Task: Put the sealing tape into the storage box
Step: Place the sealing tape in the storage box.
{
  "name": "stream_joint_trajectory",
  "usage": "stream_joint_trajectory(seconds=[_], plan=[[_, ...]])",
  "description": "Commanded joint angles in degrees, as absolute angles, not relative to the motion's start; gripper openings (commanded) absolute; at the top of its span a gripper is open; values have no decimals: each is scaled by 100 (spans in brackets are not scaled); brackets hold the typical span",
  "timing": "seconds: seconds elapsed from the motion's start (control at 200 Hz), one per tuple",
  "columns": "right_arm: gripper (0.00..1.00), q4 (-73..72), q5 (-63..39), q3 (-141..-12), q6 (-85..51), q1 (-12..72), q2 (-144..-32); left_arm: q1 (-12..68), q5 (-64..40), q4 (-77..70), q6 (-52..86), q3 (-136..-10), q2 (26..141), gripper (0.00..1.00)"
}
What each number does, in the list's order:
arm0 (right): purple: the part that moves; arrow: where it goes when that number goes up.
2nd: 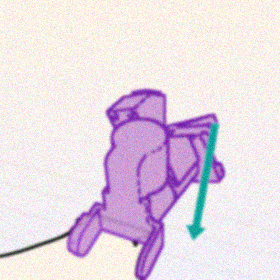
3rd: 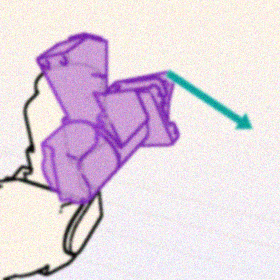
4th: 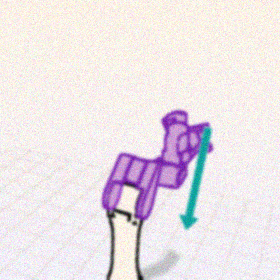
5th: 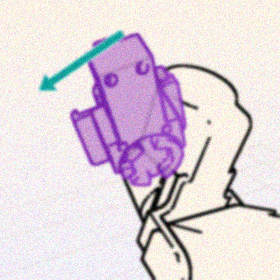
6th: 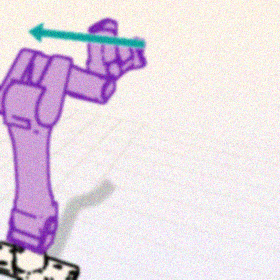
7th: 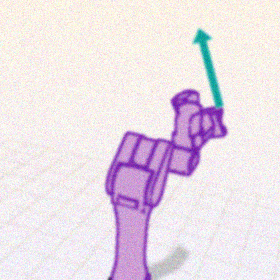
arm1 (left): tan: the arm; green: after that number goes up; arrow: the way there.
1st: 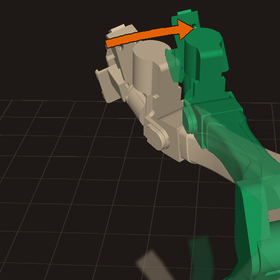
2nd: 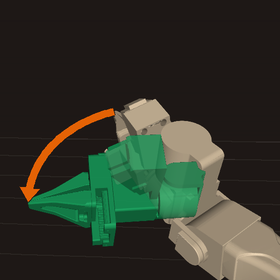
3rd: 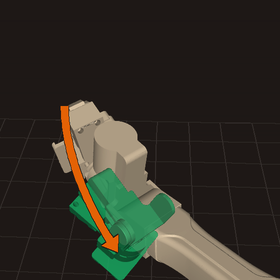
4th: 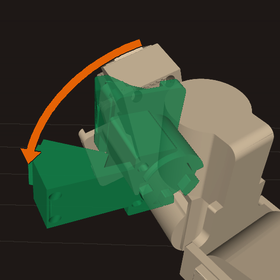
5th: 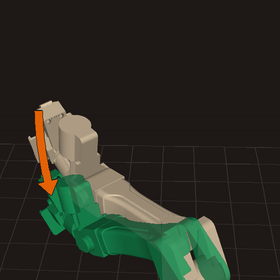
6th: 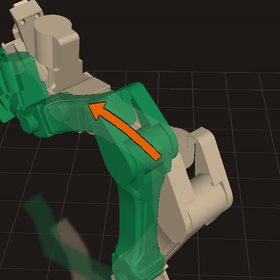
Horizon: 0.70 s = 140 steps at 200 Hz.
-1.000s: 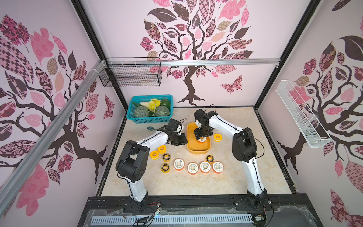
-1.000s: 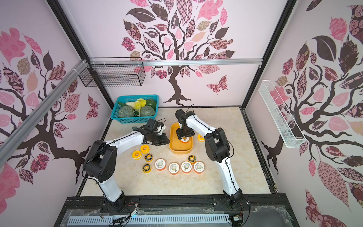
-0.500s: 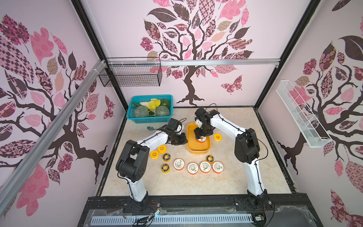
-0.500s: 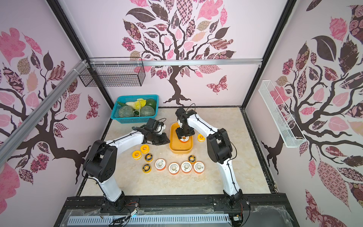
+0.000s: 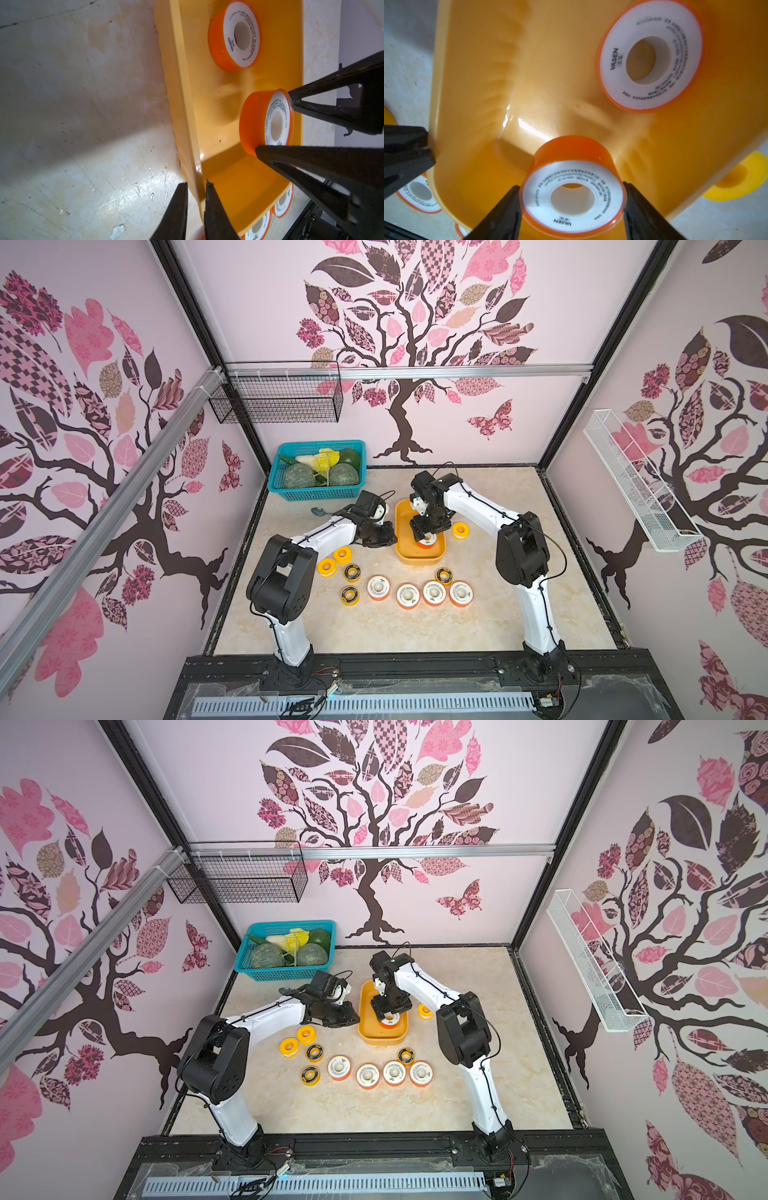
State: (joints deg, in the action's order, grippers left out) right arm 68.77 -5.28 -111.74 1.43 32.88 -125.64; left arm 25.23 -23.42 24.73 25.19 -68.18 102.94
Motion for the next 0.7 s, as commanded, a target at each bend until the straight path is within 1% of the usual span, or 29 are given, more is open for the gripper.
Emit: stream_joint_trajectory(seconds=[0.0, 0.695], plan=[[73, 7058, -436, -11443, 219, 3344, -12767, 2538, -2294, 2496, 2413, -6943, 10398, 20], [73, 7212, 101, -11790, 40, 3358, -13263, 2540, -2276, 2522, 2399, -6952, 10406, 20]])
